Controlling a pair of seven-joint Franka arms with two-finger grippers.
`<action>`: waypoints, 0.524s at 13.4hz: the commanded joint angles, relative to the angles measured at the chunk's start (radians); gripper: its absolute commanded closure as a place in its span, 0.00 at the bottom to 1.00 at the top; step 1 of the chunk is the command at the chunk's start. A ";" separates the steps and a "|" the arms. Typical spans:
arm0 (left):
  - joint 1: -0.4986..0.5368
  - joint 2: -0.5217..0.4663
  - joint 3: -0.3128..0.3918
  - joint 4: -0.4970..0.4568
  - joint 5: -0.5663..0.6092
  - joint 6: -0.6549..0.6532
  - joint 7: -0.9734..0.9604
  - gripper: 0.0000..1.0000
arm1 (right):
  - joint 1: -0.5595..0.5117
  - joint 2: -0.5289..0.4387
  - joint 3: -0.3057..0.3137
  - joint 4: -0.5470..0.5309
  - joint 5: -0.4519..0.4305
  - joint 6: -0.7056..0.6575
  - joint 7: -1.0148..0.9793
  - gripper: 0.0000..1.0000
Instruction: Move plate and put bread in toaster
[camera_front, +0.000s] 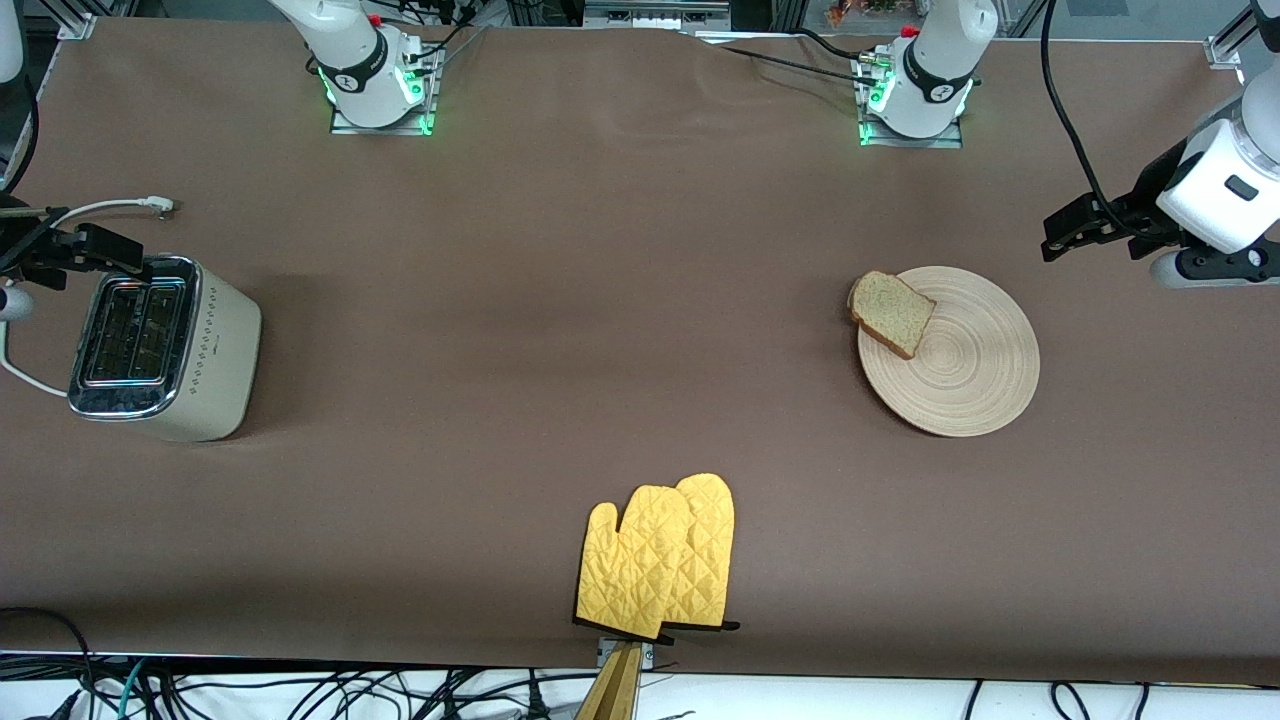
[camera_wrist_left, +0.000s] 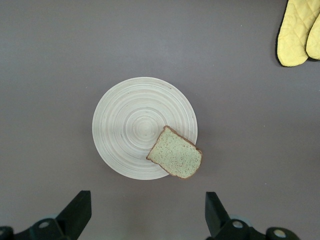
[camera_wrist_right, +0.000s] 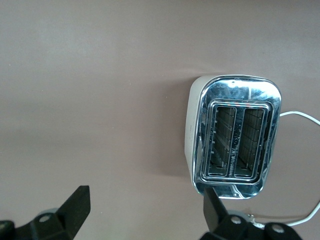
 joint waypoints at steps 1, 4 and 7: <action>0.002 0.012 -0.011 0.029 0.026 -0.004 -0.002 0.00 | -0.004 0.006 0.000 0.022 0.019 -0.003 0.029 0.00; 0.004 0.009 -0.012 0.029 0.023 -0.006 -0.005 0.00 | -0.006 0.006 0.000 0.020 0.019 -0.003 0.029 0.00; 0.007 -0.008 -0.014 -0.012 0.011 0.011 -0.002 0.00 | -0.004 0.006 0.000 0.020 0.017 -0.003 0.027 0.00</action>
